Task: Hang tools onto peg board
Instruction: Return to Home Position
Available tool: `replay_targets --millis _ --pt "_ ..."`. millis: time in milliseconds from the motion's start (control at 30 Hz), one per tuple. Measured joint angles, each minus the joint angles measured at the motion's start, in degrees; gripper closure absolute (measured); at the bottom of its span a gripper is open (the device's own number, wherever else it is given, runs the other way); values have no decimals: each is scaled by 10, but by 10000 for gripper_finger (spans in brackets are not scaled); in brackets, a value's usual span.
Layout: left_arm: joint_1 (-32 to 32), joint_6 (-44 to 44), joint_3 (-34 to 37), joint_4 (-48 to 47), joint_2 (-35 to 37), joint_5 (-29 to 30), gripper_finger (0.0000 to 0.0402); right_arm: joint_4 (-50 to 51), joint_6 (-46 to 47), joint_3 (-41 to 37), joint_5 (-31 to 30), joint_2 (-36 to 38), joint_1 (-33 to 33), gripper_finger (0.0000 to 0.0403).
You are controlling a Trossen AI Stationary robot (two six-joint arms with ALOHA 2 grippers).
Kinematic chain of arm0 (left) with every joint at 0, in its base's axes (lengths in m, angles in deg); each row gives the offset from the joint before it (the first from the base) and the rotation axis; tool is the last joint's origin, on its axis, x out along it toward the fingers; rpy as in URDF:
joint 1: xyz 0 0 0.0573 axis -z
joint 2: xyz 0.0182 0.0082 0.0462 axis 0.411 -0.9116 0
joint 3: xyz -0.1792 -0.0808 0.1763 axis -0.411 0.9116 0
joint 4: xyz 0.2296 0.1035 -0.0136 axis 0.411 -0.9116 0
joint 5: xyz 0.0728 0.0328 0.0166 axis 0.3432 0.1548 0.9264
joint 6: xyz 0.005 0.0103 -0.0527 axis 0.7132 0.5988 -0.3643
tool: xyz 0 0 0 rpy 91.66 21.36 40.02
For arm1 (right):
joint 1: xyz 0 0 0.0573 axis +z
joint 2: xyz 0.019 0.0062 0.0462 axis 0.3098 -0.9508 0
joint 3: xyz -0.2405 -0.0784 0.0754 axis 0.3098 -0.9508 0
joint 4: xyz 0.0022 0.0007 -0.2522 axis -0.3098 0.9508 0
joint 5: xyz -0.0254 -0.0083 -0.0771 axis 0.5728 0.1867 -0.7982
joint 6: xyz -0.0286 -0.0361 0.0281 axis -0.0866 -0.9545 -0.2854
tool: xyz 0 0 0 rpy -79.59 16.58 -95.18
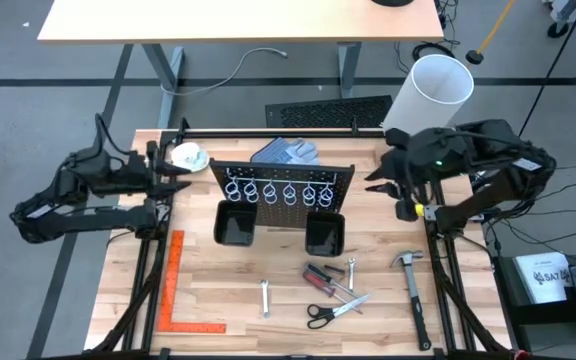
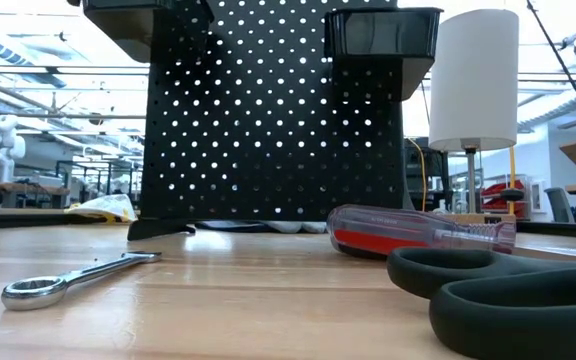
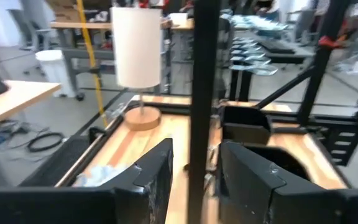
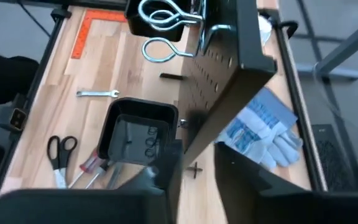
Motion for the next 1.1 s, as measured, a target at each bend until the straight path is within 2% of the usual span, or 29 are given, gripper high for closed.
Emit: replay_targets --millis 100,167,300,333,467,633,900,1100 --pt "0 12 0 -26 19 29 276 -53 -1 -68 -23 46 16 362" --pt "0 14 2 -29 28 40 305 -119 -9 -135 -26 85 25 391" --pt "0 15 3 -28 35 40 381 -276 -27 -304 -26 176 36 397" --pt "0 15 3 -28 35 40 390 -316 -30 -348 -26 199 38 399" --pt "0 24 5 -22 35 41 394 -489 -43 -515 -27 287 41 401" --pt "0 24 47 71 39 26 397 -692 -78 -677 -27 370 41 402" --pt "1 -4 172 164 46 3 399 -836 -103 -824 -23 437 41 402" --pt "1 9 216 173 100 -9 400 -938 -122 -924 -20 493 41 403"
